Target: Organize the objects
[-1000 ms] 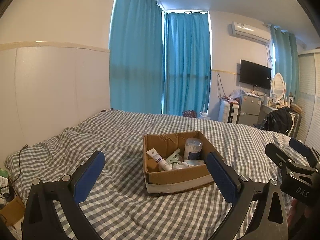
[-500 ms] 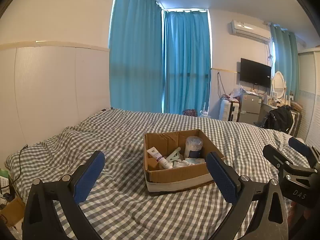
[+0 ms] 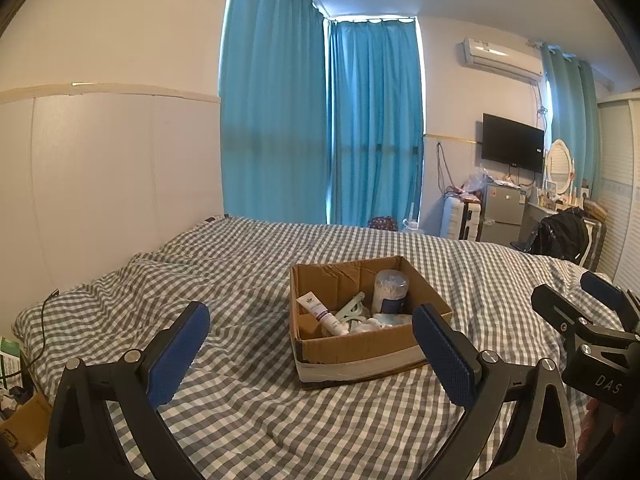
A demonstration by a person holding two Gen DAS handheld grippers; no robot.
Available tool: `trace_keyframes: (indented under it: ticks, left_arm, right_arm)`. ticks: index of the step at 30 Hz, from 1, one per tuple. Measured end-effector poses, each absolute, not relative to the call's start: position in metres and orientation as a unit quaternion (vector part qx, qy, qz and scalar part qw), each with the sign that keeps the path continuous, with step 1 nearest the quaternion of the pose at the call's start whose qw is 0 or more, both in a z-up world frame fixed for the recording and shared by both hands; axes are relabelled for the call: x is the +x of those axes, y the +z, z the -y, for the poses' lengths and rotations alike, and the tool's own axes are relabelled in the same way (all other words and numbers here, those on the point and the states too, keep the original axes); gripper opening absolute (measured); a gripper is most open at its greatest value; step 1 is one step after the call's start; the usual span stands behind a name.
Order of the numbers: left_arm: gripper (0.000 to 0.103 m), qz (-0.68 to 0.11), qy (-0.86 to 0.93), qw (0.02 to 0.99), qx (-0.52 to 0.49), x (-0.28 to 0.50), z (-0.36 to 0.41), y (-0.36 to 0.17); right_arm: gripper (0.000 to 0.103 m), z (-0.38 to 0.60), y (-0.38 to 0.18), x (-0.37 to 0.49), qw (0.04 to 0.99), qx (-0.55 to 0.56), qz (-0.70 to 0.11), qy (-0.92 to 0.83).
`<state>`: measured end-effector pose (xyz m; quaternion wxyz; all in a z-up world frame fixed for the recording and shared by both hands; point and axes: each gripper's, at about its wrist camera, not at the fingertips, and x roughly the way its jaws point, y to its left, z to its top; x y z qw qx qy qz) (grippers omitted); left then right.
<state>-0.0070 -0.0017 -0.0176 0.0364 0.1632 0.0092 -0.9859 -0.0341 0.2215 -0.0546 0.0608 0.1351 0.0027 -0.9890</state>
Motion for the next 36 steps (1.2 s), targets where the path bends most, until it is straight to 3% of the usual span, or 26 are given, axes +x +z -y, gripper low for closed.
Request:
trace_keyframes:
  ticks: [36]
  left_arm:
    - [0.103,0.002,-0.986,0.057,0.157,-0.0050,0.0011,-0.0221]
  right_arm:
    - [0.103,-0.2127,-0.0591,-0.0405,0.056,0.148,-0.010,-0.987]
